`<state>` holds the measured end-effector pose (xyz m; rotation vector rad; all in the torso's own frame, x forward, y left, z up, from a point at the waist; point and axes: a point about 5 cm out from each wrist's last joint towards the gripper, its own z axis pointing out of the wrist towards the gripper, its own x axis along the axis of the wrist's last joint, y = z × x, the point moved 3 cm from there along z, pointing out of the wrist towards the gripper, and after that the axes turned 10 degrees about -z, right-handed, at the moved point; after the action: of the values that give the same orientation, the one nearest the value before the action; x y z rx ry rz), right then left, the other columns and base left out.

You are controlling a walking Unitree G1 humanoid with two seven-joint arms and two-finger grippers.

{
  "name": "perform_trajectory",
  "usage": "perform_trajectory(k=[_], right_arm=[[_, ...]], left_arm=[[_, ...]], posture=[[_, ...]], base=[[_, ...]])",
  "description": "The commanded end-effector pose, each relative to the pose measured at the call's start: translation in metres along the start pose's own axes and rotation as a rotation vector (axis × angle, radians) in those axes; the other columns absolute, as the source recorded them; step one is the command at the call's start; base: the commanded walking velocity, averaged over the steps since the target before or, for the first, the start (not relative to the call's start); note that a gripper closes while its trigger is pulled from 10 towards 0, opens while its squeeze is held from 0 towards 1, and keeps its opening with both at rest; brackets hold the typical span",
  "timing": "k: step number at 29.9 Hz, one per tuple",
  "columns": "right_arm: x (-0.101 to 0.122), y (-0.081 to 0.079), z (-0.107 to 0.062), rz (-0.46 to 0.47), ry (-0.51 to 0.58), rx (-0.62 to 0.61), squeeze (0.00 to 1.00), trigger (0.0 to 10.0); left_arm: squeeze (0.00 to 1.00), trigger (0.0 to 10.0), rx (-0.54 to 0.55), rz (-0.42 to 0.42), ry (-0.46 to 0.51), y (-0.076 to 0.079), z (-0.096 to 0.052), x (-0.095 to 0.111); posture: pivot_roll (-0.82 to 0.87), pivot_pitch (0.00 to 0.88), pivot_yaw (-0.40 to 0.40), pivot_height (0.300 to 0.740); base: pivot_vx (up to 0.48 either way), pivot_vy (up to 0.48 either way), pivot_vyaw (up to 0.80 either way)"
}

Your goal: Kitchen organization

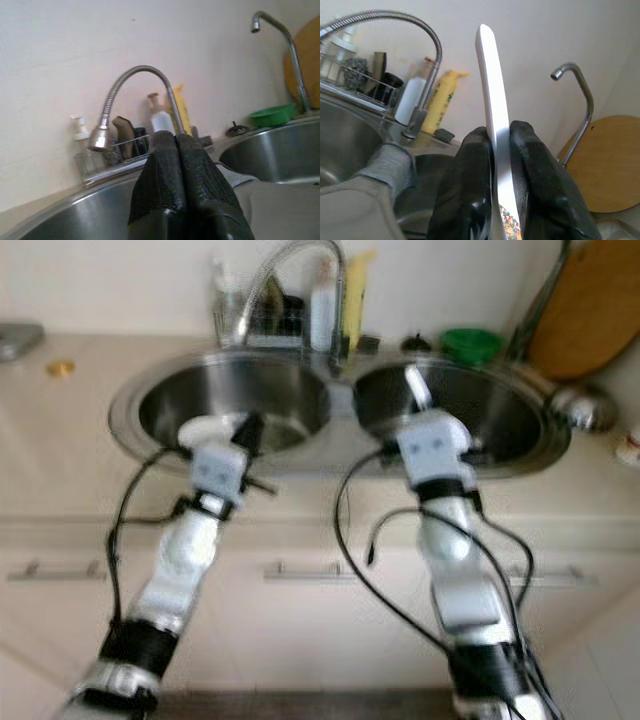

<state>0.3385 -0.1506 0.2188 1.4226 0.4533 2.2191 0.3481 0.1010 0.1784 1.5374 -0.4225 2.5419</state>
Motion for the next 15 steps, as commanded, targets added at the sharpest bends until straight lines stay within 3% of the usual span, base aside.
perform_trajectory(k=[1, 8, 15], right_arm=[[-0.011, 0.004, -0.001, 0.01, -0.048, -0.002, 0.0, 10.0], [-0.021, -0.001, 0.001, 0.066, -0.098, 0.03, 0.0, 10.0], [-0.031, 0.001, 0.017, 0.156, -0.142, 0.078, 0.0, 10.0]], left_arm=[[0.0, 10.0, -0.028, -0.013, 0.016, 0.012, 0.003, 0.003], [0.0, 10.0, -0.014, -0.007, 0.018, 0.009, 0.004, 0.004], [0.0, 10.0, -0.011, -0.004, 0.016, 0.009, 0.005, 0.004]], posture=[[0.1, 0.0, -0.045, 0.74], [0.1, 0.0, -0.045, 0.74], [0.1, 0.0, -0.044, 0.74]], base=[[0.304, 0.0, 0.0], [0.043, 0.0, 0.0], [0.0, 0.0, 0.0]])
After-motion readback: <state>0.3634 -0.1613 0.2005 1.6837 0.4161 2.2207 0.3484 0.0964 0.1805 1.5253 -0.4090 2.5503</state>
